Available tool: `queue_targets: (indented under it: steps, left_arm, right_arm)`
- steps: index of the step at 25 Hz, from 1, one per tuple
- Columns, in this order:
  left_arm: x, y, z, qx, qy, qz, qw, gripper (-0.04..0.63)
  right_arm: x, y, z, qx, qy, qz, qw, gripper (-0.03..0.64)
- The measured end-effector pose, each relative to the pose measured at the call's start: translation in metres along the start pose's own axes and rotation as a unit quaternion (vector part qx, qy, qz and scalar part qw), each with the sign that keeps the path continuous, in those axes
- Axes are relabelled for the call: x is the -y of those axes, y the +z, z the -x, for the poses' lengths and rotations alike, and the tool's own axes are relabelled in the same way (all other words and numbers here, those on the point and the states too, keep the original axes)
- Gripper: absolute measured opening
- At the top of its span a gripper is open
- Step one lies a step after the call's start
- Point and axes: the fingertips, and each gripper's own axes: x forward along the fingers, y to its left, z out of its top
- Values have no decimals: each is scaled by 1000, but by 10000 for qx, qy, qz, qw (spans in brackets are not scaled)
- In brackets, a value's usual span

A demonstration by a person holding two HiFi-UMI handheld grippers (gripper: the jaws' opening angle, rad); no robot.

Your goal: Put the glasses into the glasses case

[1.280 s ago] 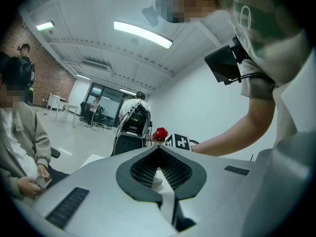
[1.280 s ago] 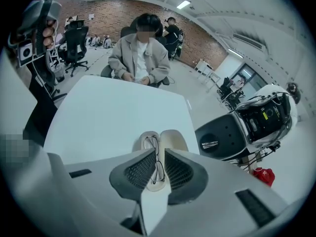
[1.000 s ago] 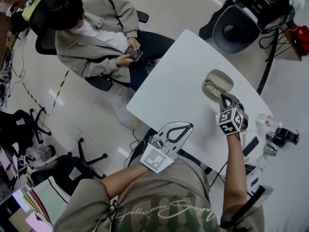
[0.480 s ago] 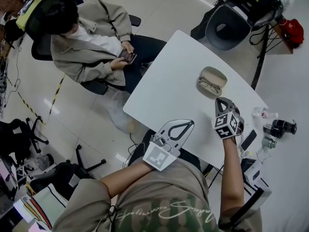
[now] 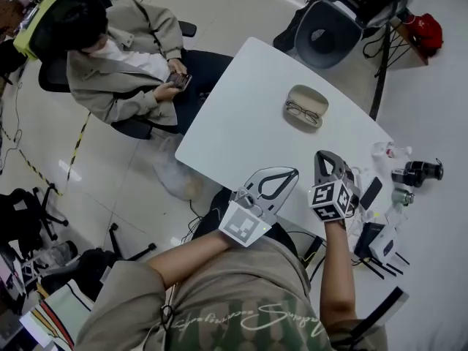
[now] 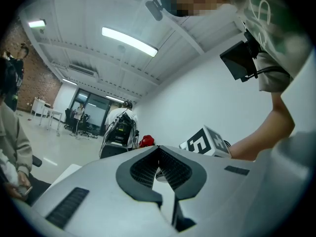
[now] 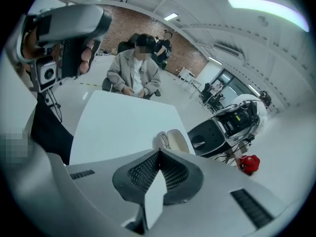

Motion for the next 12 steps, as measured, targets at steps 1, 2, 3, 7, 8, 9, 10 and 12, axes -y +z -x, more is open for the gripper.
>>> queue_targets:
  steps: [1, 2, 3, 7, 8, 9, 10, 12]
  left_arm:
    - [5, 2, 2, 17, 2, -55, 10000, 6]
    - [10, 4, 4, 24, 13, -117, 9999, 6]
    - [16, 5, 7, 28, 39, -159, 9999, 6]
    - [55, 2, 24, -17, 261, 211, 9994, 6]
    - [68, 0, 29, -46, 286, 308, 9991, 6]
    - [80, -2, 35, -71, 285, 359, 9989, 6]
    - [92, -3, 39, -87, 269, 364, 9989, 6]
    - [113, -5, 47, -95, 217, 287, 9993, 6]
  right_arm:
    - [-3, 2, 10, 103, -66, -122, 9999, 12]
    - [-8, 2, 19, 206, -123, -210, 9995, 12]
    - [-13, 2, 29, 299, -172, -251, 9991, 12]
    - [-48, -20, 69, 542, -331, -231, 9977, 12]
    - [-57, -27, 79, 593, -383, -267, 9971, 12]
    - [-64, -33, 90, 654, -438, -332, 9964, 12]
    - [-71, -38, 101, 724, -486, -422, 9953, 12]
    - [-82, -48, 122, 904, -524, -725, 9919, 12]
